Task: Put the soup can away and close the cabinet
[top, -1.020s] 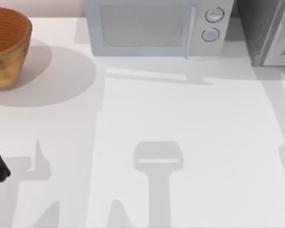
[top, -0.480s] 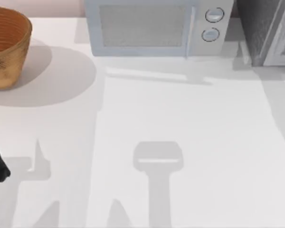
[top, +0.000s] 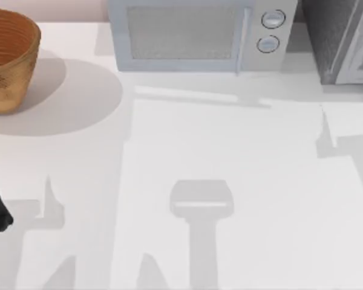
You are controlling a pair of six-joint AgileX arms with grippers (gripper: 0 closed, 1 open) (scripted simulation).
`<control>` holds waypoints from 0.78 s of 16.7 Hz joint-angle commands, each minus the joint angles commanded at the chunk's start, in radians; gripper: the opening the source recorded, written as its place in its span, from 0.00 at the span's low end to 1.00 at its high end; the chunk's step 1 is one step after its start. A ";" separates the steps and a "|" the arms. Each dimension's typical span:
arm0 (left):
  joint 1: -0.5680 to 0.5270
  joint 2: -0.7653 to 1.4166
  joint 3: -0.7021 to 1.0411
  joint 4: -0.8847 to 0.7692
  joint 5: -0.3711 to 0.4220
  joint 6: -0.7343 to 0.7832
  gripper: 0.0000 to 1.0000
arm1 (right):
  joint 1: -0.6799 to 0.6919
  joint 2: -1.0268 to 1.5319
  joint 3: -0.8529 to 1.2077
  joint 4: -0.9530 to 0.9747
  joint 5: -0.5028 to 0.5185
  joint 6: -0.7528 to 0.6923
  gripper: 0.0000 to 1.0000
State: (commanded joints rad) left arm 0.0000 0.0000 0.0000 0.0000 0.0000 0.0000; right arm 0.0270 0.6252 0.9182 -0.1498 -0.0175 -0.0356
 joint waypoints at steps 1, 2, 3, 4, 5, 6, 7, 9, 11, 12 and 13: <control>0.000 0.000 0.000 0.000 0.000 0.000 1.00 | -0.005 -0.070 -0.102 0.018 0.001 0.003 1.00; 0.000 0.000 0.000 0.000 0.000 0.000 1.00 | -0.009 -0.136 -0.199 0.035 0.003 0.007 1.00; 0.000 0.000 0.000 0.000 0.000 0.000 1.00 | -0.013 -0.199 -0.294 0.051 0.005 0.011 1.00; 0.000 0.000 0.000 0.000 0.000 0.000 1.00 | -0.017 -0.260 -0.384 0.066 0.007 0.014 1.00; 0.000 0.000 0.000 0.000 0.000 0.000 1.00 | -0.020 -0.317 -0.467 0.080 0.010 0.018 1.00; 0.000 0.000 0.000 0.000 0.000 0.000 1.00 | -0.023 -0.370 -0.545 0.093 0.012 0.021 1.00; 0.000 0.000 0.000 0.000 0.000 0.000 1.00 | -0.025 -0.419 -0.617 0.104 0.013 0.024 1.00; 0.000 0.000 0.000 0.000 0.000 0.000 1.00 | -0.027 -0.503 -0.740 0.124 0.016 0.029 1.00; 0.000 0.000 0.000 0.000 0.000 0.000 1.00 | -0.028 -0.567 -0.833 0.137 0.017 0.033 1.00; 0.000 0.000 0.000 0.000 0.000 0.000 1.00 | -0.028 -0.591 -0.868 0.143 0.018 0.034 1.00; 0.000 0.000 0.000 0.000 0.000 0.000 1.00 | -0.027 -0.607 -0.892 0.146 0.018 0.035 1.00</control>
State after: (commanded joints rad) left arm 0.0000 0.0000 0.0000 0.0000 0.0000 0.0000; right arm -0.0004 0.0180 0.0261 -0.0037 0.0001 -0.0008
